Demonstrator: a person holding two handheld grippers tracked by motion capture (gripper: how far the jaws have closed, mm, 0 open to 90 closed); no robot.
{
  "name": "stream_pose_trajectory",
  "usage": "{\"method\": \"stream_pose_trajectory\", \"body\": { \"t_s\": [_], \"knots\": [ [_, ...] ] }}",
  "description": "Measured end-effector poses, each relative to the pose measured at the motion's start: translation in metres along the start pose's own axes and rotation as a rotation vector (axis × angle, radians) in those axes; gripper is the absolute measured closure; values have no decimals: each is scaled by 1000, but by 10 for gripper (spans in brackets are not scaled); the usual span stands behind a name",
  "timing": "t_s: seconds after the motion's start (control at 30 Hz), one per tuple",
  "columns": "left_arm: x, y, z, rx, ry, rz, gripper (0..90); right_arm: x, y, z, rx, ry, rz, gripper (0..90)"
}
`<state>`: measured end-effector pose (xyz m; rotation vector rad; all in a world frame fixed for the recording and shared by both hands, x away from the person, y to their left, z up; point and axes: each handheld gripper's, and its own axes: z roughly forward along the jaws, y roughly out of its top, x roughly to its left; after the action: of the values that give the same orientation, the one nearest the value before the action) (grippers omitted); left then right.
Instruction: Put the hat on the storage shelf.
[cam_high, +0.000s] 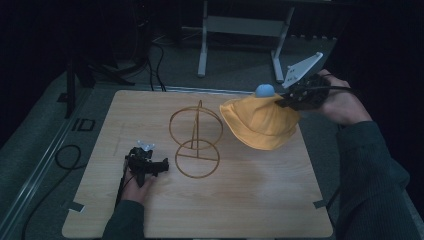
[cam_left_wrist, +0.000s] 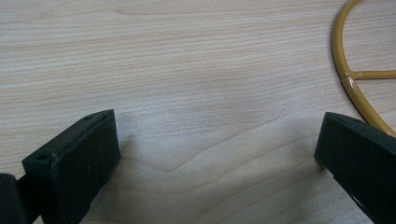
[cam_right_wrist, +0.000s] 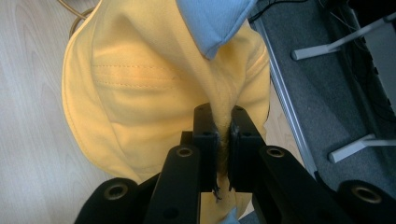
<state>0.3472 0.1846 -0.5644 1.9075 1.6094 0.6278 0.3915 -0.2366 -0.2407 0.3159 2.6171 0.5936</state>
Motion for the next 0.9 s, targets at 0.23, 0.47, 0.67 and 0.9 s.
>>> {"method": "stream_pose_trajectory", "body": {
  "t_s": [0.23,0.47,0.67,0.9],
  "knots": [
    [0,0,0,0,0,0,0,2,7,2,-22,1,-8,840],
    [0,0,0,1,-1,0,0,4,13,5,-41,7,-11,840],
    [0,0,0,1,-1,0,0,5,19,8,-57,14,-18,840],
    [0,0,0,1,-1,0,0,5,26,7,-72,11,-24,840]
  ]
}}
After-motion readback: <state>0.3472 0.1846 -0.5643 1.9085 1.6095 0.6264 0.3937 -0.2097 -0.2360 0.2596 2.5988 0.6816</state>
